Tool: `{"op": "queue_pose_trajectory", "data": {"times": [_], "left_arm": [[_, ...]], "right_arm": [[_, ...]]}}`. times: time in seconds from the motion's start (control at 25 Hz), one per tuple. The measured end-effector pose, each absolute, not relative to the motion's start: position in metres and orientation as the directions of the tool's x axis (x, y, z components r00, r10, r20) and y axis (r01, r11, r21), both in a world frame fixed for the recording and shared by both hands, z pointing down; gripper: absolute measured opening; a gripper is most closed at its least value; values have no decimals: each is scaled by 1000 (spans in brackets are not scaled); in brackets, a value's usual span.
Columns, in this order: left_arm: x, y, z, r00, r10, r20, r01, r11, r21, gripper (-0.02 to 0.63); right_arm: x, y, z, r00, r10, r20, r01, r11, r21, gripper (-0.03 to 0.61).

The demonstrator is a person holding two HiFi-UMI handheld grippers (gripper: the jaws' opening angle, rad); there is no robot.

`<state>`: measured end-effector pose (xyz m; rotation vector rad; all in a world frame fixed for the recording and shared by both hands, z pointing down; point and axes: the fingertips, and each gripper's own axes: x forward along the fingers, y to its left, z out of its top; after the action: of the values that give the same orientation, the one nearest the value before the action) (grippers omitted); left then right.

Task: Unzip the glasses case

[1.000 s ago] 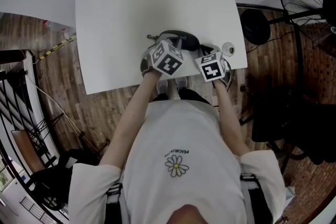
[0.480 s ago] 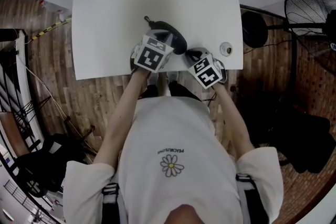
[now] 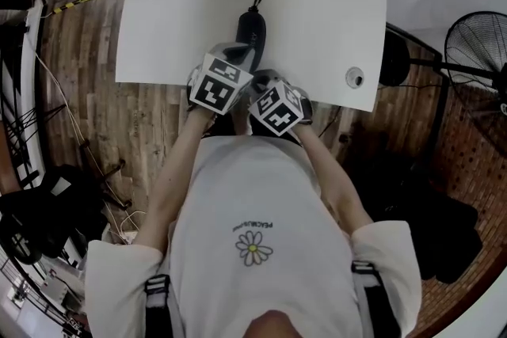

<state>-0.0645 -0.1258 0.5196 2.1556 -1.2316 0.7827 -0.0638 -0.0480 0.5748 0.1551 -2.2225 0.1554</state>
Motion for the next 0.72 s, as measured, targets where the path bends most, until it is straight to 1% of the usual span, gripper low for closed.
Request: {"op": "queue_pose_trajectory", "data": {"times": [0.28,0.44,0.72], "left_arm": [[-61,-126,527,428,-562,707,-875,-454,169,12],[-61,-125,529,430,-552,714,-880,-433,196,12],[-62,-122,532,438,-552,709,-878,-431,208,12]], "right_arm": [[-68,-51,578,-584,-75,808,-200,978,-54,7],[-64,-55,577,-575,-94,812,-215,976,-39,8],[-46,-75,579,-538,-164,827,-247,968,31,8]]}}
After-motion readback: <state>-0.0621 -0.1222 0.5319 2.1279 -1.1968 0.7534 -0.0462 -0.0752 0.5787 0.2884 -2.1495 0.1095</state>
